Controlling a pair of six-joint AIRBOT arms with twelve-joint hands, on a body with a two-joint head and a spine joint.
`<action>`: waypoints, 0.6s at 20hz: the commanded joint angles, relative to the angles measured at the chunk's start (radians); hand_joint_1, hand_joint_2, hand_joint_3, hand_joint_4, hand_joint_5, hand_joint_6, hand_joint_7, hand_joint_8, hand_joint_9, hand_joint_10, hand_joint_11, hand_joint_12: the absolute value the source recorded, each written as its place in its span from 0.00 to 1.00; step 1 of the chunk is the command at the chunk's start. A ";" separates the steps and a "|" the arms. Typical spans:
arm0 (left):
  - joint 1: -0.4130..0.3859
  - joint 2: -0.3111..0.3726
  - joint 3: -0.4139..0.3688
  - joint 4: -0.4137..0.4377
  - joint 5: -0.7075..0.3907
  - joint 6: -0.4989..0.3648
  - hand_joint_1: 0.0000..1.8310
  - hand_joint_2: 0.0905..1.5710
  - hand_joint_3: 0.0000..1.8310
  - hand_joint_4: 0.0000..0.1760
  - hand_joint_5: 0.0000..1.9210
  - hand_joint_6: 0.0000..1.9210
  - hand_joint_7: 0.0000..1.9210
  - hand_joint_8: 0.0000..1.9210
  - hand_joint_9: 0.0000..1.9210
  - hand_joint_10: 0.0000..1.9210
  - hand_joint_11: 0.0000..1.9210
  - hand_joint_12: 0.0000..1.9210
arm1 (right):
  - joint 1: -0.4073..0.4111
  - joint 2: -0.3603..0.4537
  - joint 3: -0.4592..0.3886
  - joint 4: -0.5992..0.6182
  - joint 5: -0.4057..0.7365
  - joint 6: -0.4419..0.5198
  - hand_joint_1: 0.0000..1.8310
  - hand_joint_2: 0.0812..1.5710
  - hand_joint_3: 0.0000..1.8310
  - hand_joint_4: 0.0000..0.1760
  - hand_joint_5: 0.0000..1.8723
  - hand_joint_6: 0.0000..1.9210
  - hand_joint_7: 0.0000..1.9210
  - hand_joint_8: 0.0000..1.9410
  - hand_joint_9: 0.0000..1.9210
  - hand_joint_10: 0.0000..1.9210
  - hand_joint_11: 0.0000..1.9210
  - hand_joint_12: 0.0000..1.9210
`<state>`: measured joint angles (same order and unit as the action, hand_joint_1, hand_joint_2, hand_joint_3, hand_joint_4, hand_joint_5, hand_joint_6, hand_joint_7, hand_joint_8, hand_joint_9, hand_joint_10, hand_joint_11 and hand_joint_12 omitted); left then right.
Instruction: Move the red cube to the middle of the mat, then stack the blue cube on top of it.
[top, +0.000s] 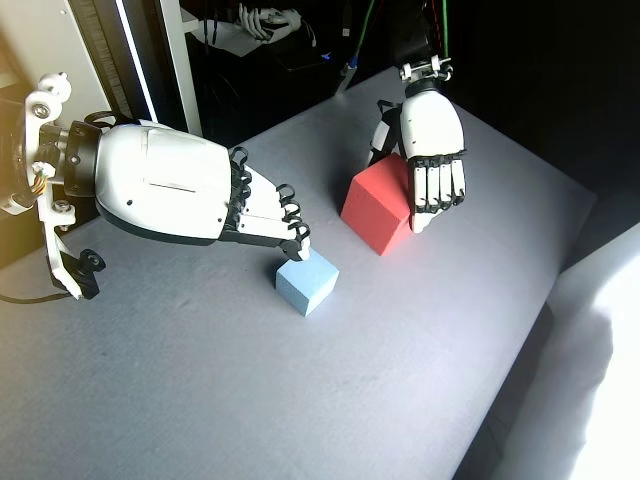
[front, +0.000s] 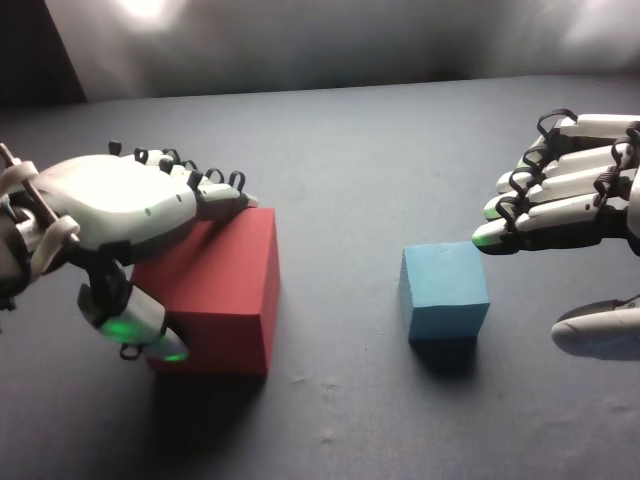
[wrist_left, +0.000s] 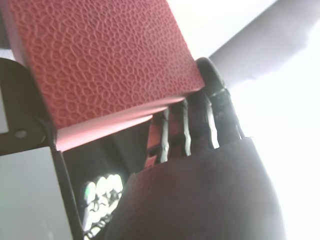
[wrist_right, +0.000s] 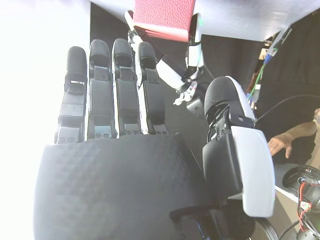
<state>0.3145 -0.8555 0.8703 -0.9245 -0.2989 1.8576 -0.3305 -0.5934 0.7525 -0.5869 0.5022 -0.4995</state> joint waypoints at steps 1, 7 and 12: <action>-0.010 0.018 0.005 0.012 -0.039 0.020 0.63 0.78 0.00 0.00 0.42 0.62 0.37 0.79 0.32 0.62 0.23 0.73 | 0.007 0.009 0.001 0.032 0.100 -0.001 0.02 0.80 0.00 0.00 0.22 0.00 0.20 0.00 0.18 0.00 0.00 0.37; -0.101 0.035 0.009 -0.061 -0.023 0.112 0.63 0.78 0.00 0.00 0.42 0.62 0.36 0.79 0.32 0.63 0.20 0.75 | 0.007 0.009 0.001 0.032 0.102 -0.004 0.04 0.80 0.00 0.00 0.23 0.00 0.22 0.00 0.19 0.00 0.00 0.41; -0.221 0.043 0.010 -0.227 -0.014 0.310 0.64 0.77 0.00 0.00 0.44 0.59 0.38 0.77 0.32 0.62 0.17 0.77 | 0.007 0.009 0.001 0.032 0.102 -0.006 0.03 0.81 0.00 0.00 0.21 0.00 0.19 0.00 0.16 0.00 0.00 0.35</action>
<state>0.0982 -0.8303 0.8764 -1.1778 -0.2562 2.1742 -0.3305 -0.5934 0.7525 -0.5869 0.5041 -0.5030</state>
